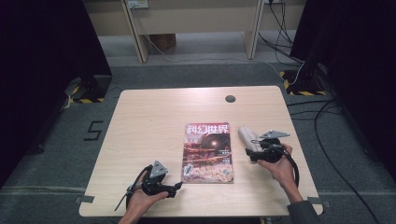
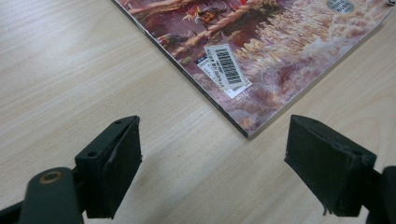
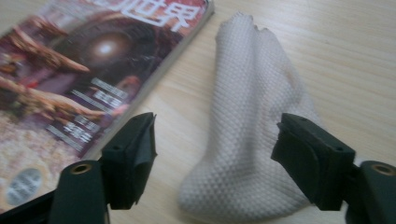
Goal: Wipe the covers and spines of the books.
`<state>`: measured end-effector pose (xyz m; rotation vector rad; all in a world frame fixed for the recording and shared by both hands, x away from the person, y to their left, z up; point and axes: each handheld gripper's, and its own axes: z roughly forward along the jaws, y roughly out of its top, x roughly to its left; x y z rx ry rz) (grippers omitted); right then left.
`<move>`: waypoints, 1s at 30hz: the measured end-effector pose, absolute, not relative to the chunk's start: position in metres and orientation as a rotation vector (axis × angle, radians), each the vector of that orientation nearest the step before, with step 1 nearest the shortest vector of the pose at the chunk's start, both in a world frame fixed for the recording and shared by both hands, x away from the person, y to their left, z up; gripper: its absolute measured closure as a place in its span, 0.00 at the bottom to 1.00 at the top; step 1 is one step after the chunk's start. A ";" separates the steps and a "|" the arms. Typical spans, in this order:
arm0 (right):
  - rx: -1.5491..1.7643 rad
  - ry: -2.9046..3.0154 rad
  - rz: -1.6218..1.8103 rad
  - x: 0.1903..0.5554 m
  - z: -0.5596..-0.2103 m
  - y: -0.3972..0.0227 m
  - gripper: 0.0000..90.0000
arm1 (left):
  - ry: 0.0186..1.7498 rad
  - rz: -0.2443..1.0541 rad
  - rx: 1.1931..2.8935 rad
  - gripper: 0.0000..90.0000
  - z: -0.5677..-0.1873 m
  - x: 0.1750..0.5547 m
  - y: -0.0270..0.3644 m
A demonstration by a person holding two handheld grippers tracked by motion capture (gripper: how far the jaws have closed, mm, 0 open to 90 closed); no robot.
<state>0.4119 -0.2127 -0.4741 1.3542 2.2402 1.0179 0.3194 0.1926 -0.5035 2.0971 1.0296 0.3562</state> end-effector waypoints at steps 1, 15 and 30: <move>1.348 2.241 1.033 0.410 -0.474 -0.211 0.27 | 1.030 0.356 2.096 0.19 -0.504 0.320 0.193; 1.269 2.291 1.090 0.382 -0.474 -0.194 0.18 | 1.026 0.349 2.097 0.18 -0.504 0.319 0.193; 1.250 2.325 1.102 0.359 -0.485 -0.199 0.18 | 1.020 0.342 2.097 0.17 -0.504 0.318 0.192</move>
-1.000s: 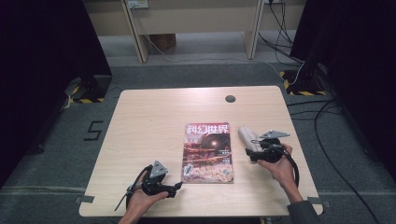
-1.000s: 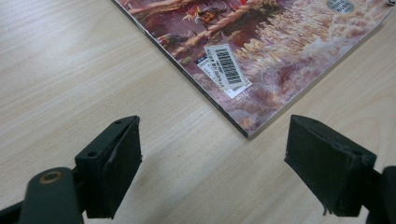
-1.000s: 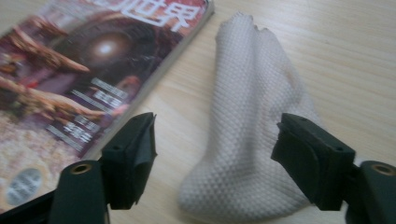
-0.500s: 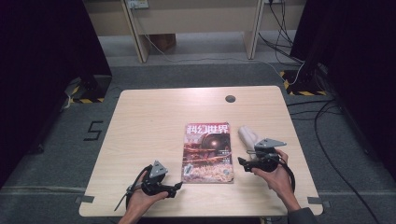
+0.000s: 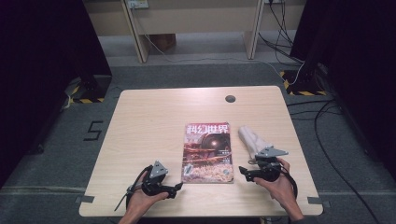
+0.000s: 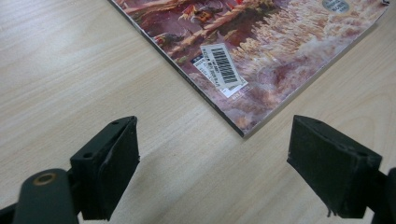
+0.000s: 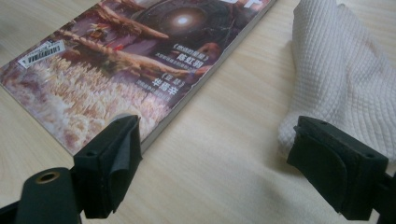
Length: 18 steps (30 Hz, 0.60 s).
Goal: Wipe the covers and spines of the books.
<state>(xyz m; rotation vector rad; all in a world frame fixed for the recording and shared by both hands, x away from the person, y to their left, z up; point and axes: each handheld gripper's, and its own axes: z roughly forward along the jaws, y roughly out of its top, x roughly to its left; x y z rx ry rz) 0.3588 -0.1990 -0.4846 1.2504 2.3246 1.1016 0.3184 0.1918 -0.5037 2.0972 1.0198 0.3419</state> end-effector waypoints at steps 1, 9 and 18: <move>1.246 2.326 1.103 0.358 -0.485 -0.200 0.18 | 1.019 0.343 2.097 0.17 -0.504 0.318 0.192; 1.235 2.340 1.087 0.351 -0.489 -0.203 0.18 | 1.015 0.341 2.098 0.17 -0.504 0.318 0.192; 1.202 2.365 1.062 0.338 -0.489 -0.201 0.18 | 0.999 0.329 2.118 0.17 -0.506 0.316 0.190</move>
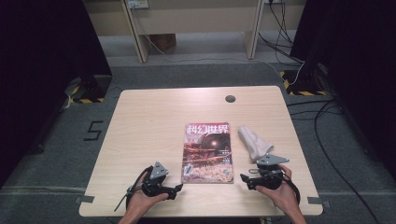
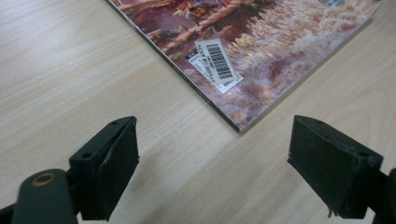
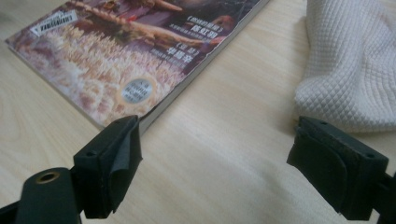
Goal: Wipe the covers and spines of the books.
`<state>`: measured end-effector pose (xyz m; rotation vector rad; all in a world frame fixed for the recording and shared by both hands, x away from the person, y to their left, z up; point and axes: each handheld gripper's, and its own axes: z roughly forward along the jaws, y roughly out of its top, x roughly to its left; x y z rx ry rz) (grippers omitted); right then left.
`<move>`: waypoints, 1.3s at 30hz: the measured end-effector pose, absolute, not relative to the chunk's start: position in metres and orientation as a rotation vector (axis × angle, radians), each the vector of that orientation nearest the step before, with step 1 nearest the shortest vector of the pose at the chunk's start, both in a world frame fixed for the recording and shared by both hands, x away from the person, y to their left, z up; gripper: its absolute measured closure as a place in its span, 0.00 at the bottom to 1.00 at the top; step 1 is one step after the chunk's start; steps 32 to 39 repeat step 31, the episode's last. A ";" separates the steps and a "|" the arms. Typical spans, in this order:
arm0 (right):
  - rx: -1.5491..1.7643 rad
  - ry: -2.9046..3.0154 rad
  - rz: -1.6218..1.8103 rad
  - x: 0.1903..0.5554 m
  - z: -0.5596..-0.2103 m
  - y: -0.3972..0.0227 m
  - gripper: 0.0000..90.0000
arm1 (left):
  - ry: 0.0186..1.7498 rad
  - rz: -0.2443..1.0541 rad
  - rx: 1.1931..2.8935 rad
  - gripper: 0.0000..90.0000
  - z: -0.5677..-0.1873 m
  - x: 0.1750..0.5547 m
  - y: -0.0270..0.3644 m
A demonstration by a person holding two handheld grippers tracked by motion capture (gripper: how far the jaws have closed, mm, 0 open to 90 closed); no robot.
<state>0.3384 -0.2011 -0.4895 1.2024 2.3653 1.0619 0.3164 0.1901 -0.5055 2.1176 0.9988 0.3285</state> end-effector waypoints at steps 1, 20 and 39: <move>1.197 2.368 1.061 0.337 -0.490 -0.201 0.18 | 0.993 0.329 2.122 0.17 -0.506 0.316 0.190; 1.161 2.439 1.009 0.313 -0.498 -0.202 0.18 | 0.969 0.329 2.151 0.17 -0.505 0.307 0.192; 1.146 2.453 0.986 0.314 -0.500 -0.202 0.18 | 0.967 0.330 2.154 0.17 -0.505 0.308 0.191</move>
